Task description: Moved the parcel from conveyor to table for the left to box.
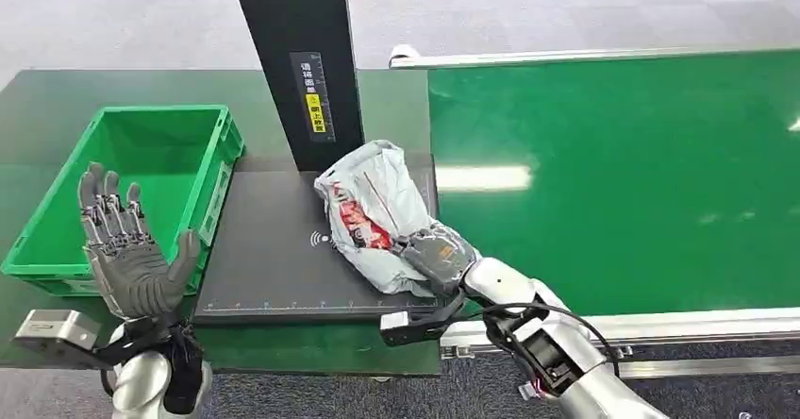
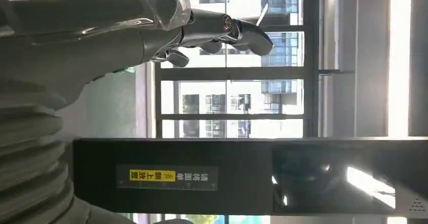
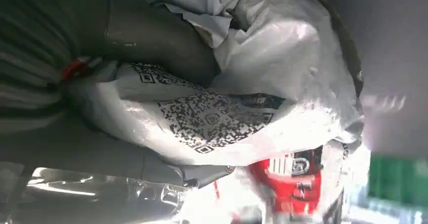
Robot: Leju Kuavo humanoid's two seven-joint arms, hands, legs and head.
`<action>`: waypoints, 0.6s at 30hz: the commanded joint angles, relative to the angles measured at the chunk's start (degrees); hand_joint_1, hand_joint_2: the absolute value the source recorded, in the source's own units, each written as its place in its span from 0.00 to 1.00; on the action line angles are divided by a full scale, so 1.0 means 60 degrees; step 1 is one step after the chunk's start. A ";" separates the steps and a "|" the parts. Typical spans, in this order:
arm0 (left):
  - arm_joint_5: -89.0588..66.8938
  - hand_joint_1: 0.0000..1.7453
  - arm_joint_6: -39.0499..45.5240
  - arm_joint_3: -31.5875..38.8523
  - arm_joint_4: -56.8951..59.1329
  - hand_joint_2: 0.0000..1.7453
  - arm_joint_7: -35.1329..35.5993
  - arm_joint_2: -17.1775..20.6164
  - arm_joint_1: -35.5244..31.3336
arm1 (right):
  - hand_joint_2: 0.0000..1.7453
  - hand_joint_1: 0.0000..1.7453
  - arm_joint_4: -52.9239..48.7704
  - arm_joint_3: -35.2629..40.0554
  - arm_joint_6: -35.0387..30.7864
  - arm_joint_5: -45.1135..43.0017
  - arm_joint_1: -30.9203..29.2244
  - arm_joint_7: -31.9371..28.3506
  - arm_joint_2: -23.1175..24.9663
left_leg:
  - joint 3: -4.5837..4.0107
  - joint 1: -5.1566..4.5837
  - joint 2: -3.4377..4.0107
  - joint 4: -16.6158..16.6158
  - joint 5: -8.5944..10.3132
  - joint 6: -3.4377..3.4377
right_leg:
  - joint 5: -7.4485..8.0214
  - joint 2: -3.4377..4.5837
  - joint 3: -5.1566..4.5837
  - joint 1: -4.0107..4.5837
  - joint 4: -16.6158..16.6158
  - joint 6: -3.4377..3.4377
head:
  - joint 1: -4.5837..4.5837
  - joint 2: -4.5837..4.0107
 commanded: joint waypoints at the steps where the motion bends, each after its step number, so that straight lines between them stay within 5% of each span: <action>1: -0.0071 0.00 -0.0137 0.0097 0.0765 1.00 0.0018 -0.0002 -0.0176 | 1.00 1.00 0.2670 0.1181 0.0047 -0.0191 -0.0788 0.0201 0.0244 | 0.0032 0.0000 -0.0011 -0.0031 0.0011 0.0006 | 0.0009 -0.0007 0.0036 0.0002 -0.0034 -0.0004 | 0.0004 -0.0003; 6: 0.0042 0.00 -0.0221 0.0189 0.0518 1.00 0.0018 -0.0003 0.0187 | 1.00 1.00 0.2360 0.1297 -0.2974 0.0118 -0.1017 0.0076 0.0396 | 0.0044 0.0000 0.0016 -0.0019 0.0006 0.0002 | 0.0011 0.0017 0.0035 0.0001 -0.0021 -0.0005 | 0.0004 -0.0003; 9: 0.0089 0.00 -0.0294 0.0218 0.0744 1.00 0.0018 -0.0003 0.0040 | 1.00 0.99 0.1831 0.1027 -0.3908 -0.0203 -0.1029 -0.0279 0.0510 | 0.0036 -0.0005 0.0021 -0.0011 0.0008 0.0003 | 0.0013 0.0024 0.0026 -0.0005 -0.0007 -0.0005 | 0.0000 0.0000; 10: 0.0122 0.00 -0.0346 0.0219 0.0897 1.00 0.0018 -0.0015 -0.0122 | 1.00 0.68 0.1547 0.0955 -0.4154 -0.0349 -0.0979 -0.0489 0.0534 | 0.0032 -0.0003 0.0028 -0.0018 0.0015 0.0005 | 0.0022 0.0032 0.0021 -0.0002 -0.0015 -0.0007 | 0.0004 -0.0003; 11: 0.0110 0.00 -0.0348 0.0211 0.0983 1.00 0.0018 -0.0027 -0.0210 | 1.00 0.97 0.1360 0.0916 -0.4376 -0.0377 -0.0918 -0.0570 0.0529 | 0.0026 -0.0006 0.0021 -0.0008 0.0009 0.0005 | 0.0014 0.0025 0.0020 -0.0005 -0.0003 -0.0005 | 0.0004 -0.0003; 13: 0.0141 0.00 -0.0380 0.0192 0.1153 1.00 0.0018 -0.0055 -0.0352 | 1.00 1.00 0.1053 0.0795 -0.4878 -0.0600 -0.0698 -0.0846 0.0477 | 0.0029 -0.0004 0.0018 -0.0009 0.0009 0.0004 | 0.0014 0.0020 0.0022 -0.0003 -0.0004 -0.0006 | 0.0004 -0.0003; 15: 0.0156 0.00 -0.0395 0.0175 0.1228 1.00 0.0018 -0.0068 -0.0410 | 1.00 0.93 0.0963 0.0721 -0.5196 -0.0711 -0.0564 -0.0990 0.0439 | 0.0034 -0.0003 -0.0015 -0.0013 0.0013 0.0005 | 0.0008 -0.0012 0.0033 -0.0002 -0.0011 -0.0006 | 0.0000 0.0000; 16: 0.0147 0.00 -0.0388 0.0163 0.1244 1.00 0.0018 -0.0077 -0.0424 | 1.00 0.87 0.0976 0.0679 -0.5277 -0.0783 -0.0495 -0.1020 0.0429 | 0.0035 0.0001 -0.0015 -0.0022 0.0017 0.0006 | 0.0014 -0.0012 0.0036 0.0003 -0.0025 -0.0008 | 0.0004 -0.0003; 17: 0.0152 0.00 -0.0395 0.0161 0.1251 1.00 0.0018 -0.0079 -0.0430 | 1.00 0.26 0.1077 0.0662 -0.5224 -0.0797 -0.0490 -0.1008 0.0407 | 0.0033 0.0000 -0.0011 -0.0018 0.0014 0.0007 | 0.0011 -0.0009 0.0033 0.0001 -0.0020 -0.0006 | 0.0000 0.0000; 18: 0.0160 0.00 -0.0390 0.0143 0.1256 1.00 0.0018 -0.0070 -0.0427 | 1.00 0.19 0.1342 0.0615 -0.5056 -0.0824 -0.0577 -0.0962 0.0493 | 0.0030 -0.0001 -0.0001 -0.0009 0.0009 0.0006 | 0.0009 0.0001 0.0028 0.0000 -0.0011 -0.0004 | 0.0004 -0.0003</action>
